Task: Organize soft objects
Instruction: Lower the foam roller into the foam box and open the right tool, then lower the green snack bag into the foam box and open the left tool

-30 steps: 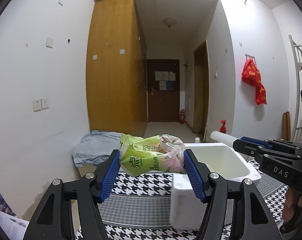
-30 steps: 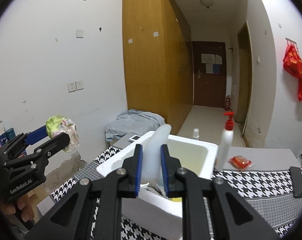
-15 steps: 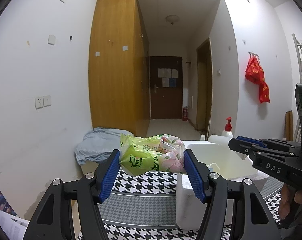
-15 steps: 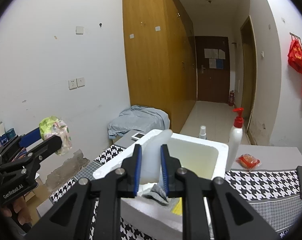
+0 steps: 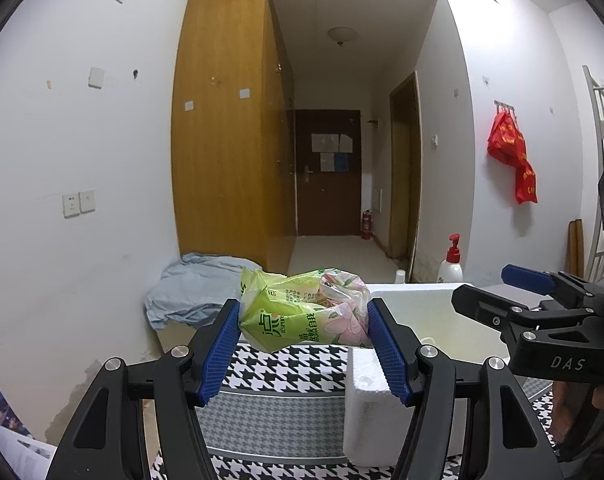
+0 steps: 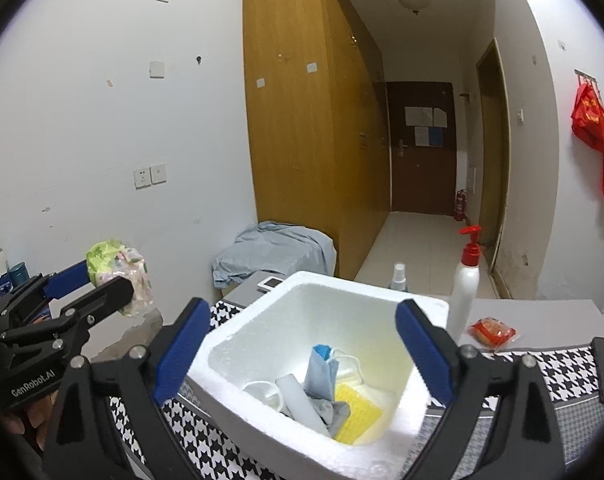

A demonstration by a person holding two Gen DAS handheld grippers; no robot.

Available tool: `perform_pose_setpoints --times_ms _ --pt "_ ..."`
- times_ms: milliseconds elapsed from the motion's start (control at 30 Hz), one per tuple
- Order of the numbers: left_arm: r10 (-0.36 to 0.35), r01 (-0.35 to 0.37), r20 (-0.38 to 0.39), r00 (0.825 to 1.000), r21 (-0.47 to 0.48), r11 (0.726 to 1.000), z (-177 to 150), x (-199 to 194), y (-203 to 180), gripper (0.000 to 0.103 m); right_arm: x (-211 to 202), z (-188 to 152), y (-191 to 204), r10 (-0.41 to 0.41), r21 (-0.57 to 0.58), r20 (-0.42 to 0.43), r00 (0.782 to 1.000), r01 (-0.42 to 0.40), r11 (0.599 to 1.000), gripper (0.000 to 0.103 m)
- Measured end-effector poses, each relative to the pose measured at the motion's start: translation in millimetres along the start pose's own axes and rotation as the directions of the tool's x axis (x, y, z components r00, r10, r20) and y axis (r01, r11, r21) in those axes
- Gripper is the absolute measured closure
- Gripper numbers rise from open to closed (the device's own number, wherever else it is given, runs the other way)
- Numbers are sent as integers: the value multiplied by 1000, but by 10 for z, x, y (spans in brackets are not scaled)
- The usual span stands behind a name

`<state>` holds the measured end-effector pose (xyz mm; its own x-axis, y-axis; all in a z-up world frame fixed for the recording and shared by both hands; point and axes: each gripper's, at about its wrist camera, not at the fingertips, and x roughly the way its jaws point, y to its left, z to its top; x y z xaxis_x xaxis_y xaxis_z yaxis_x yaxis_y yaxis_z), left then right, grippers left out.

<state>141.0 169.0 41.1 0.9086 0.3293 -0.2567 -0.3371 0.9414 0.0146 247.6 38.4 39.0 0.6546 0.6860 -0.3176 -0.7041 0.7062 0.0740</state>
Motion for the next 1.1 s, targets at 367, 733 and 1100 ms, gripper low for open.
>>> perform_pose_setpoints --times_ms 367,733,1100 --pt "-64 64 -13 998 0 998 35 114 -131 38 -272 -39 -225 -71 33 30 997 70 997 0" --pt "-139 139 -21 990 18 990 99 181 -410 38 -551 -115 -397 -159 22 36 987 158 987 0" --pt "-199 201 -45 979 32 979 131 305 -627 38 -800 -211 -597 -254 60 32 967 252 966 0"
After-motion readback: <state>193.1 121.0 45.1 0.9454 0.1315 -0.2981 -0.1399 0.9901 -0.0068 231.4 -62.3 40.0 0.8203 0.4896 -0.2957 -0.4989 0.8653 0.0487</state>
